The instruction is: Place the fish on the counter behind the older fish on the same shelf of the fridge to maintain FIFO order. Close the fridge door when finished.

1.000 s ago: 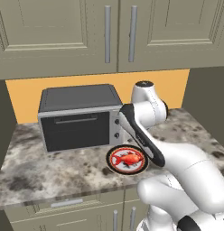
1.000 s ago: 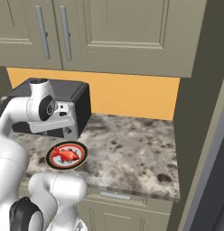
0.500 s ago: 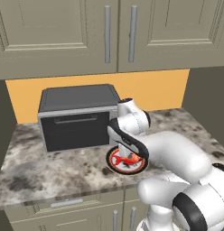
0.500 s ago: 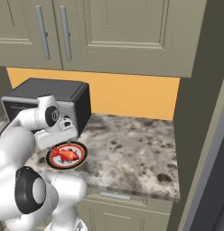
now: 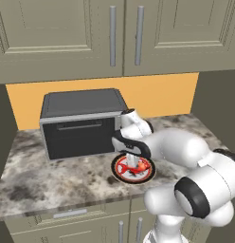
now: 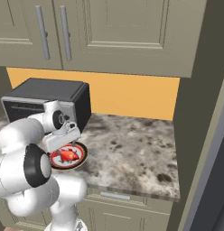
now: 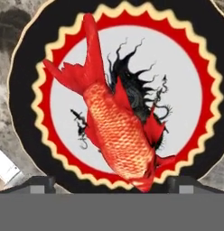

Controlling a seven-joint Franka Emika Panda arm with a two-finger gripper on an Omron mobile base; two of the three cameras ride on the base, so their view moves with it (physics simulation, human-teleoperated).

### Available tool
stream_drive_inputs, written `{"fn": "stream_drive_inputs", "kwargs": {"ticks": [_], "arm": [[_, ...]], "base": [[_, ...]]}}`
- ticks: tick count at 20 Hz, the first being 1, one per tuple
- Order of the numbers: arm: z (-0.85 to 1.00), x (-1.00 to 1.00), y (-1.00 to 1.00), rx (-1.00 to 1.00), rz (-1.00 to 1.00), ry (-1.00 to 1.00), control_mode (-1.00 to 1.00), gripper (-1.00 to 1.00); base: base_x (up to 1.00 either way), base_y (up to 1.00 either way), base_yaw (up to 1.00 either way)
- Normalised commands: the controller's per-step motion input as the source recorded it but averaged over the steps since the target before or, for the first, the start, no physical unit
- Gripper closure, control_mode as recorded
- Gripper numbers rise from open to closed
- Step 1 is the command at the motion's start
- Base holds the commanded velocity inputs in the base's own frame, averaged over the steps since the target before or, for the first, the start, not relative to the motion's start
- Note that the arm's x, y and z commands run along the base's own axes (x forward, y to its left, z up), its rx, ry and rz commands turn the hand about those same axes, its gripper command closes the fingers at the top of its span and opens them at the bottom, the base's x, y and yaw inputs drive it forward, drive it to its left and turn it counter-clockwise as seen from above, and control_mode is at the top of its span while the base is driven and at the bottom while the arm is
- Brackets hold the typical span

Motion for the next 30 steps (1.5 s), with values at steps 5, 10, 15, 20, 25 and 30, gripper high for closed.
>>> {"fn": "stream_drive_inputs", "kwargs": {"ticks": [5,10,15,20,25,30], "arm": [[-0.34,0.31,-0.03,0.01,0.12,0.01,-1.0,-1.0],[-0.31,0.2,0.0,0.0,0.09,0.02,-1.0,-1.0],[-0.37,0.0,-0.02,0.0,0.08,0.0,-1.0,-1.0],[-0.55,-0.06,-0.02,0.0,0.07,0.01,-1.0,-1.0],[-0.28,-0.61,-0.17,0.0,0.0,0.0,-1.0,-1.0],[-0.41,-0.06,-0.01,0.0,0.01,0.01,-1.0,-1.0]], "base": [[0.0,0.0,0.0],[0.0,0.0,0.0],[0.0,0.0,0.0],[0.0,0.0,0.0],[0.0,0.0,0.0],[0.0,0.0,0.0]]}}
